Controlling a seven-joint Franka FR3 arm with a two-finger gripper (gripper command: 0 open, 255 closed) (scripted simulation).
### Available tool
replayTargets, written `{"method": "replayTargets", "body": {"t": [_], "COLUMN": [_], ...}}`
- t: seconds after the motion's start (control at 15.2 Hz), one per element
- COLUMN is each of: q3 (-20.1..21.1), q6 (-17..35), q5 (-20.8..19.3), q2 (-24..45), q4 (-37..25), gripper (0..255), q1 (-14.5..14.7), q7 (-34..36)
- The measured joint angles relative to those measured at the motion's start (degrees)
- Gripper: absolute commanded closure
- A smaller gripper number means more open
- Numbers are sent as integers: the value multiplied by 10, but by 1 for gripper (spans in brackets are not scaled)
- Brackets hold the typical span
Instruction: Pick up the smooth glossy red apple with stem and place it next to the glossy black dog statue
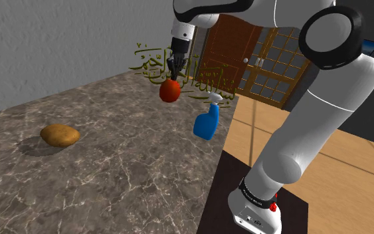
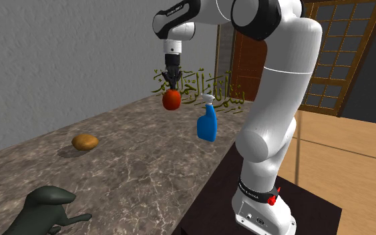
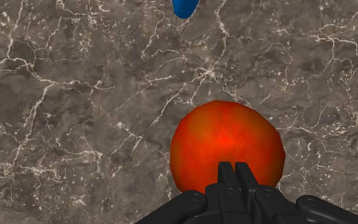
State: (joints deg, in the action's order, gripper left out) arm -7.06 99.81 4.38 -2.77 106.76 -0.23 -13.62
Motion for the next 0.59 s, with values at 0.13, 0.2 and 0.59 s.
{"method": "replayTargets", "body": {"t": [0.13,0.2,0.59], "q3": [0,0,-1], "q6": [-13,-19,-68], "q5": [0,0,-1], "q2": [-1,-1,1], "q4": [-12,-18,-69], "gripper": [255,255,255], "q1": [0,0,0], "q7": [1,1,4]}}
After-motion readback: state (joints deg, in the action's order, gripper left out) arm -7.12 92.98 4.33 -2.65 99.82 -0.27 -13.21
